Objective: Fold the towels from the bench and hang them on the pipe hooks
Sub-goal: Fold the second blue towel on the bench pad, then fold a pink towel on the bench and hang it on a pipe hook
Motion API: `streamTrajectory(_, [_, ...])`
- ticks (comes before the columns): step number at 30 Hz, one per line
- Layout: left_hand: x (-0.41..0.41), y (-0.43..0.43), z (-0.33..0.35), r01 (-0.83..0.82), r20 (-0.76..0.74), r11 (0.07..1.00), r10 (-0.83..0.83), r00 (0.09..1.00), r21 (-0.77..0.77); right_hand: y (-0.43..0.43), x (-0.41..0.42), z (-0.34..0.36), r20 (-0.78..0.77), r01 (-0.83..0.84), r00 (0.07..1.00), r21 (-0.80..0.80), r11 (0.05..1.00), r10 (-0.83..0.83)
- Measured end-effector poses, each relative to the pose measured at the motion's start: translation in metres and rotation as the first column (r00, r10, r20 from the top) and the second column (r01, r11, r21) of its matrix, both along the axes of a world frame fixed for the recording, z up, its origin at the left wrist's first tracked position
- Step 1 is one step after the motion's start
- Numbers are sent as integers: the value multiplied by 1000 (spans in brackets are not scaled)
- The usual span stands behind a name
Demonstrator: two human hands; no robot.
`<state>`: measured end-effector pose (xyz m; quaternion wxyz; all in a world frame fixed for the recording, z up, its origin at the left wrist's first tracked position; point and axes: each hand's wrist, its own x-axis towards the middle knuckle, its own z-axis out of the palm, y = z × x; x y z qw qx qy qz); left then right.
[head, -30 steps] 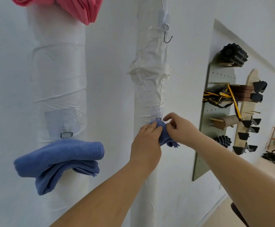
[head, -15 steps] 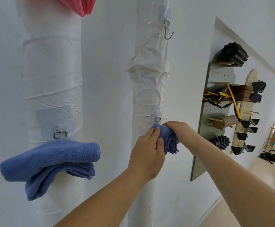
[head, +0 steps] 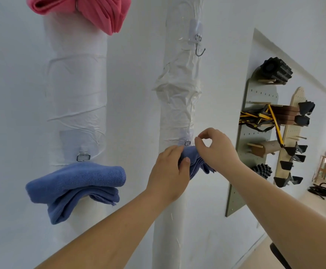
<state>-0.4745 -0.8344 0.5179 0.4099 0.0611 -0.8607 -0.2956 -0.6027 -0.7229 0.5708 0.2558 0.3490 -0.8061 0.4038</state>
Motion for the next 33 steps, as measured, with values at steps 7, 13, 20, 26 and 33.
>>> streamTrajectory(7, [62,17,-26,37,-119,994,-25,993,99,22,67,-4,-81,-42,996,-59,997,37])
streamTrajectory(13, [148,31,-119,84,112,955,-120,986,286,42,151,-93,187,-160,967,-93,983,175])
streamTrajectory(20, [232,16,-222,-14,324,882,-158,933,471,64,225,-200,606,-283,787,181,942,120])
streamTrajectory(26, [320,16,-295,-21,555,837,-344,757,547,97,327,-286,757,-186,649,256,949,-77])
streamTrajectory(33, [447,43,-361,83,659,813,-522,541,577,154,495,-361,827,33,487,306,951,-283])
